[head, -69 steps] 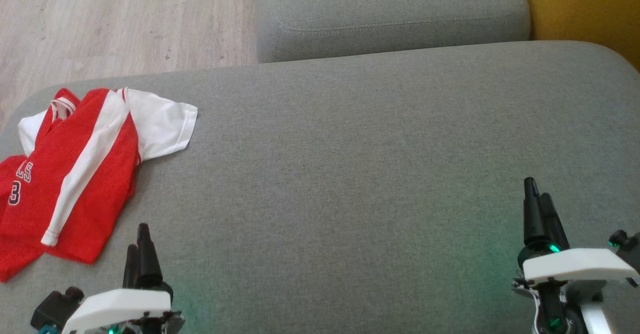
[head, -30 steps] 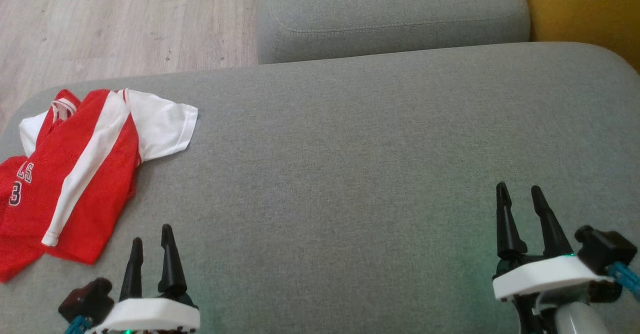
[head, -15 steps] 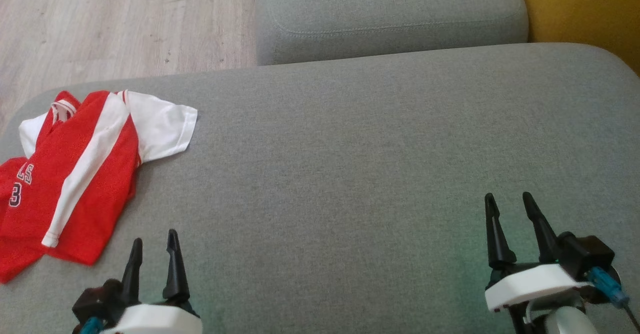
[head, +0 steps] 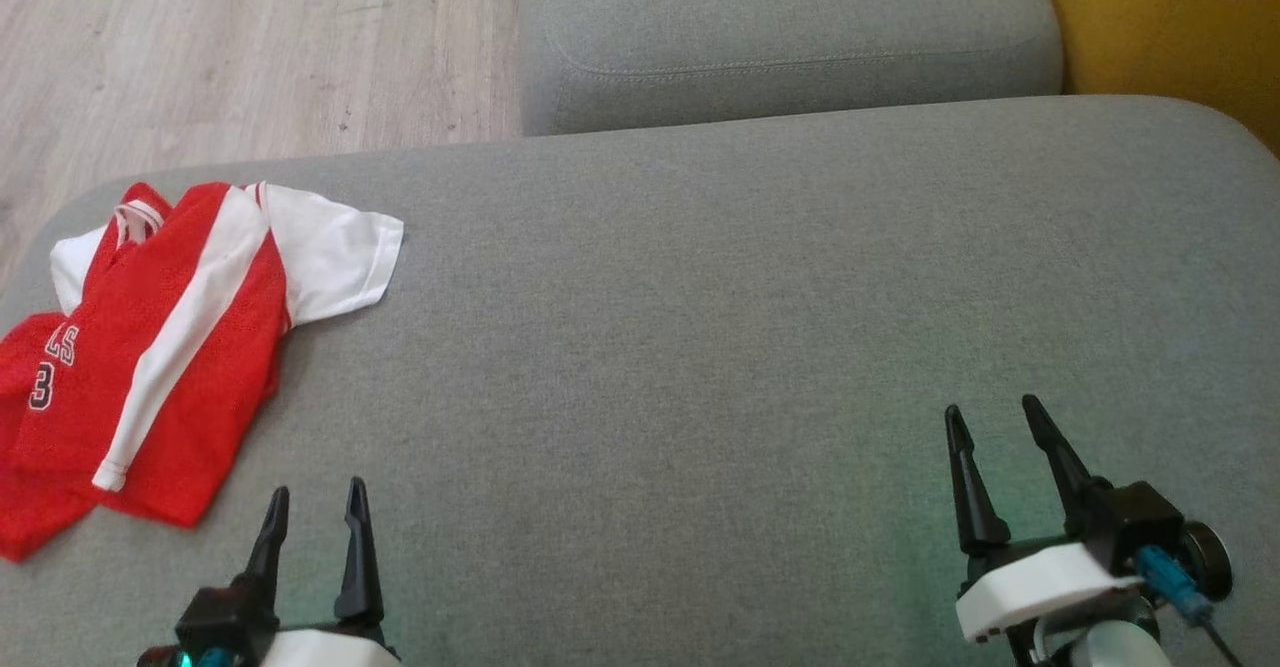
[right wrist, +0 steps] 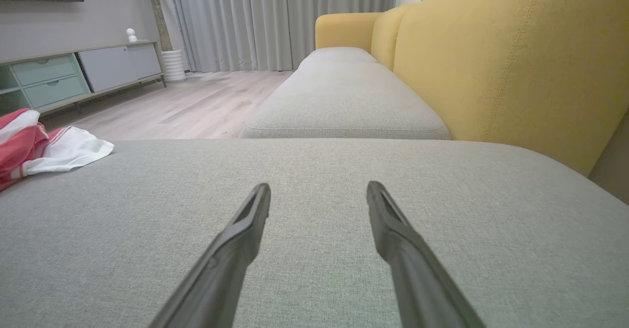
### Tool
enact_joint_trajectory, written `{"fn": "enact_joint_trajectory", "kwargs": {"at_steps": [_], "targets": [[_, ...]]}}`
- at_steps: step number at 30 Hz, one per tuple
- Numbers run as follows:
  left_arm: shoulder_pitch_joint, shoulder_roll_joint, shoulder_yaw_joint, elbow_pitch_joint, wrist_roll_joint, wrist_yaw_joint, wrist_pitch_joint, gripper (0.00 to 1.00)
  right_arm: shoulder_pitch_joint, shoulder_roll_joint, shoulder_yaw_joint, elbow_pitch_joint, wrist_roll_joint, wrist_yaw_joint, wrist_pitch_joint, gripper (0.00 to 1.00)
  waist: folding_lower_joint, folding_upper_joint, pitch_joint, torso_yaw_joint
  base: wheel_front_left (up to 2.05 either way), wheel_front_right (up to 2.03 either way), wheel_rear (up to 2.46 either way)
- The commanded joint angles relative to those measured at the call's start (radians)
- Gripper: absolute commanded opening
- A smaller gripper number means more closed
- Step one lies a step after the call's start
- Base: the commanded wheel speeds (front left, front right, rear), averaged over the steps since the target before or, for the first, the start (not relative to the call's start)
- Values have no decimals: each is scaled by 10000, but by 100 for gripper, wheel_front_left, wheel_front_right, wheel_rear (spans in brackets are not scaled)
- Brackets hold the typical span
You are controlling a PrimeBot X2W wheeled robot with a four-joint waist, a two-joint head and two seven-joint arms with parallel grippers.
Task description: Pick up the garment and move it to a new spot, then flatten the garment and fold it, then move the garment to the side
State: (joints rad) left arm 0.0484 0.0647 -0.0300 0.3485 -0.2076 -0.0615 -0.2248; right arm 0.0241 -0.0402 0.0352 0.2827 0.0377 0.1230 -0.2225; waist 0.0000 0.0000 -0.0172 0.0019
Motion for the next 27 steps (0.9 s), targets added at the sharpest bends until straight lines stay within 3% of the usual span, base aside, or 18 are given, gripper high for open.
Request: {"fn": "enact_joint_trajectory", "kwargs": {"at_steps": [1, 8, 27], "targets": [[-261, 151, 362, -305, 433, 67, -213, 100, -302, -96, 265, -269, -391, 74, -236, 100, 0, 0, -18, 11, 0, 0, 0], [-226, 149, 469, -284, 1021, 68, -369, 100, -256, -101, 248, -132, -642, 77, -392, 100, 0, 0, -57, 14, 0, 0, 0], [-281, -52, 853, -15, 332, -102, -369, 100, -237, -100, 195, 327, 267, 77, -393, 100, 0, 0, -75, -18, 0, 0, 0]]}}
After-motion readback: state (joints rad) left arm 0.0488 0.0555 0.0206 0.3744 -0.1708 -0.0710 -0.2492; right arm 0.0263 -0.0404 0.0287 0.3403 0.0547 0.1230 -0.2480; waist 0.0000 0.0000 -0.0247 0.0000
